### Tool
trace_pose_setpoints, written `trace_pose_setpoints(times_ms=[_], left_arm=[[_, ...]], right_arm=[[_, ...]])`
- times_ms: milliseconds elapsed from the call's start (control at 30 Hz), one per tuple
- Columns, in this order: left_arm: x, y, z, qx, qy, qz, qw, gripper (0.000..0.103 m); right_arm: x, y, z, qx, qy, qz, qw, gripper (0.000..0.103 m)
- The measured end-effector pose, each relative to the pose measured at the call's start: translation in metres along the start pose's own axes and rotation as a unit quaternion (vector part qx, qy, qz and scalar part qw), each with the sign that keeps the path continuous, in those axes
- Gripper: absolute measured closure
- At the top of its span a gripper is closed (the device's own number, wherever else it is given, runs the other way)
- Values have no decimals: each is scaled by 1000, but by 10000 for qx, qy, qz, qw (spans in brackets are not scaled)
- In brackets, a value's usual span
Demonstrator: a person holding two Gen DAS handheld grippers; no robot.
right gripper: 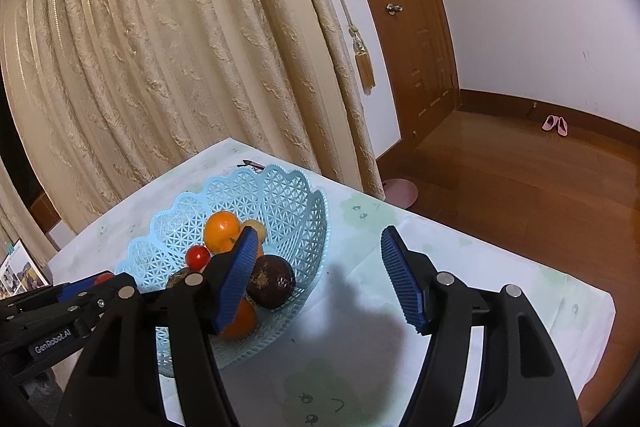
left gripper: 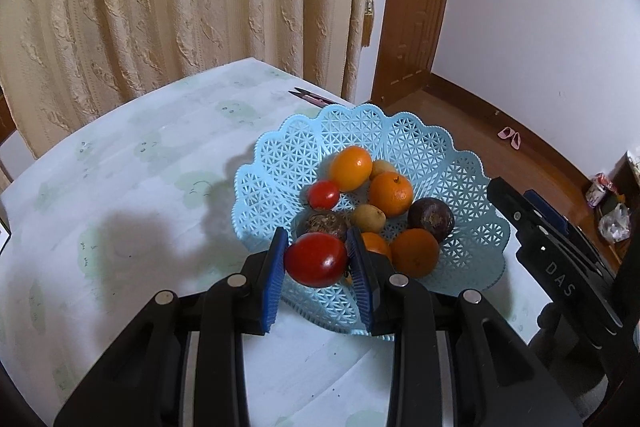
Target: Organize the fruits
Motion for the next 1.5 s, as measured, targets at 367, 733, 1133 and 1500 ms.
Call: trace_pose_setpoints(times_ms=[367, 733, 1133, 1500], left_arm=[[-1, -1, 1, -11, -24, -9, 10000, 72], [-3, -1, 1, -32, -43, 12, 10000, 72], [-5, 0, 2, -41, -66, 9, 10000, 72], [-5, 2, 3, -93, -42, 72, 9999, 58]], right_arm=[[-1, 1, 0, -5, -21, -9, 10000, 36], [-1, 2, -1, -10, -40, -9, 10000, 31], [0, 3, -2, -11, -42, -8, 10000, 31], [-3, 7, -3, -39, -113, -8, 9999, 21]])
Point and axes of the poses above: each gripper's, at about its wrist camera, not at the fingertips, and y roughly against the way its jaws point, x to its left, z to its top, the point moved 8 cm from there along -y, roughly the way its jaws point, and after that the axes turned 2 degrees about -y, right-handed, at the moved point
